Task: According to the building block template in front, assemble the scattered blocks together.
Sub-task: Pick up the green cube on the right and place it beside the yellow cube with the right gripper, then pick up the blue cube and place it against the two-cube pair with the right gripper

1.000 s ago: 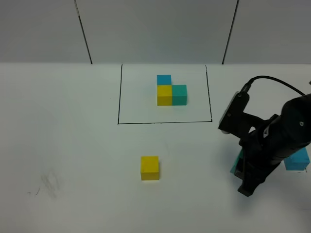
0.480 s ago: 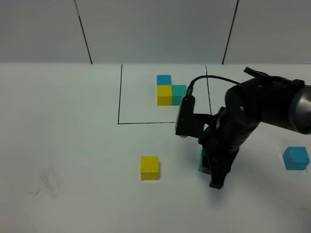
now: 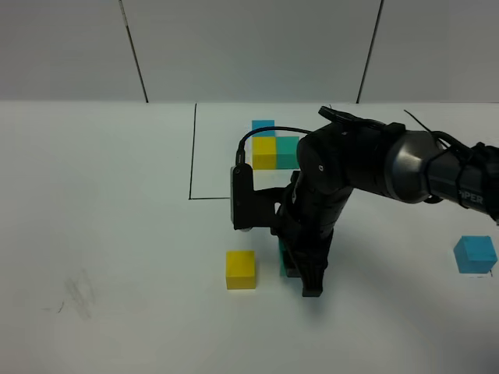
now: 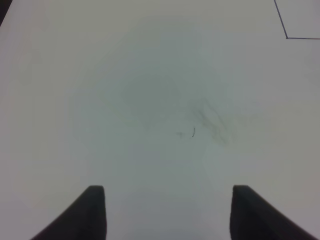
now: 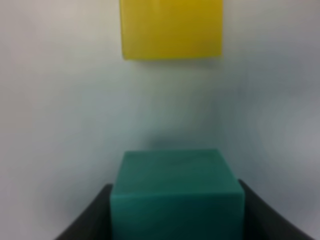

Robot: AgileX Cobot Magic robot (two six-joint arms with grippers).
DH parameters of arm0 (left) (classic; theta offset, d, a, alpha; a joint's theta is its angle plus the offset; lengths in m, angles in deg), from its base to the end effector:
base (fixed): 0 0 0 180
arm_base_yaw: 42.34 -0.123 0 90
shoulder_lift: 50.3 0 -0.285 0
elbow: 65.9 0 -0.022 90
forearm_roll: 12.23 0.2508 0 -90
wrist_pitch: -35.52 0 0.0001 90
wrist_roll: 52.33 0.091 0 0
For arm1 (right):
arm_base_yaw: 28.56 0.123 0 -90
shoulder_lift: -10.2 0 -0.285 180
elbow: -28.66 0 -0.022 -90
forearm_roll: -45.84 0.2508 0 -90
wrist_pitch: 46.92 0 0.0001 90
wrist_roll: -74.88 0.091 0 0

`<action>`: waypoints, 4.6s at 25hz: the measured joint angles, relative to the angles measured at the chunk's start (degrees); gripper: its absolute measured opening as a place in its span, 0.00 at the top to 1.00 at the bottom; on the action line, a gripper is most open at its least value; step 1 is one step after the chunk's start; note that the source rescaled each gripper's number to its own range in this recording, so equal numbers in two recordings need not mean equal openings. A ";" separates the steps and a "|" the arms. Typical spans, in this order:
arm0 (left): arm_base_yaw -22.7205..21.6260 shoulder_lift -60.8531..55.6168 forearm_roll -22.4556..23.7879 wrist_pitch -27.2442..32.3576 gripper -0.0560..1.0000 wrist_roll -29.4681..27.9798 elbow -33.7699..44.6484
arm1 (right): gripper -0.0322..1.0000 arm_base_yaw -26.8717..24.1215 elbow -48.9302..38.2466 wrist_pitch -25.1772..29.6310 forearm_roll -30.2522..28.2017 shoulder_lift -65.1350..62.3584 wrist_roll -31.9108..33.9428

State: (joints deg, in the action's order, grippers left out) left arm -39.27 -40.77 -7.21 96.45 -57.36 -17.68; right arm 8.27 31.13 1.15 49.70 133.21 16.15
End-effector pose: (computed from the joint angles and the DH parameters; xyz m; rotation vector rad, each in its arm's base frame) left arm -0.0007 0.0070 0.2791 -0.0383 2.0678 0.0185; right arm 0.3178 0.2437 0.1644 -2.1345 2.0161 0.0231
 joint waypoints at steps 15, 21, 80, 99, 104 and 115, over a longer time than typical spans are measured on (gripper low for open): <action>0.00 0.00 0.00 0.00 0.76 0.00 0.00 | 0.97 1.70 0.34 -2.76 0.18 1.21 -1.56; 0.00 0.00 0.00 0.00 0.76 0.00 0.00 | 0.97 1.76 0.34 -4.17 0.48 2.62 -1.56; 0.00 0.00 0.10 0.00 0.76 0.00 0.00 | 0.97 2.27 5.61 -2.48 2.95 9.31 0.90; 0.00 0.00 0.11 0.00 0.76 0.00 0.00 | 0.33 1.73 5.67 -0.41 1.25 9.07 5.81; 0.00 0.00 0.11 0.00 0.76 0.00 0.00 | 0.03 1.21 5.67 2.46 -3.86 3.68 22.37; 0.00 0.00 0.11 0.00 0.76 0.00 0.00 | 0.04 -12.21 -14.06 -1.09 -13.79 -17.56 67.52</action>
State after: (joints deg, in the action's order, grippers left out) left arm -39.27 -40.77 -7.10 96.45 -57.36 -17.68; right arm -3.94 17.08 0.06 35.91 115.65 83.67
